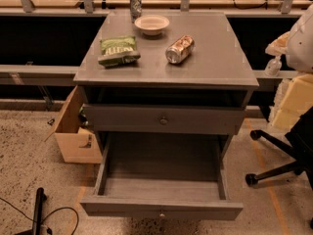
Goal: Place green jalapeno chip bag into middle drawer
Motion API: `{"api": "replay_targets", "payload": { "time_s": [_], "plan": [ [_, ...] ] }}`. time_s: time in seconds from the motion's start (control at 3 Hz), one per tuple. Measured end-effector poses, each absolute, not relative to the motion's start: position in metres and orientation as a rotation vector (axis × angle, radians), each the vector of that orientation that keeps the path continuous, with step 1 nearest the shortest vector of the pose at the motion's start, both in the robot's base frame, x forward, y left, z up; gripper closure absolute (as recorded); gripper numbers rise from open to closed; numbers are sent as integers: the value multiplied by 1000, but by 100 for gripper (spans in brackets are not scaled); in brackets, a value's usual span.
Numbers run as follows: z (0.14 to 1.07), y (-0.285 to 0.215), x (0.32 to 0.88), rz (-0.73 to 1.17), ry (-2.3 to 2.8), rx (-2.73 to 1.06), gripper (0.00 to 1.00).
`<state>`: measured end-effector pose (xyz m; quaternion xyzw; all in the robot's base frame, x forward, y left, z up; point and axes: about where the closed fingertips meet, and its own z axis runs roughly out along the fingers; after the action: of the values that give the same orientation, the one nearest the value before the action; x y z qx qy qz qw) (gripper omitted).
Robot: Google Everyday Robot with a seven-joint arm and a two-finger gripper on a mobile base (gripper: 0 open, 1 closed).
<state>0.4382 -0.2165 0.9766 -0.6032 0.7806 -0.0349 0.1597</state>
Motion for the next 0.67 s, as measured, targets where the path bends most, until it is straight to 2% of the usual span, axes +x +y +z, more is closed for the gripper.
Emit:
{"api": "replay_targets", "payload": {
  "time_s": [0.67],
  "plan": [
    [973,-209,460,-52,2166,-1676,0]
  ]
}}
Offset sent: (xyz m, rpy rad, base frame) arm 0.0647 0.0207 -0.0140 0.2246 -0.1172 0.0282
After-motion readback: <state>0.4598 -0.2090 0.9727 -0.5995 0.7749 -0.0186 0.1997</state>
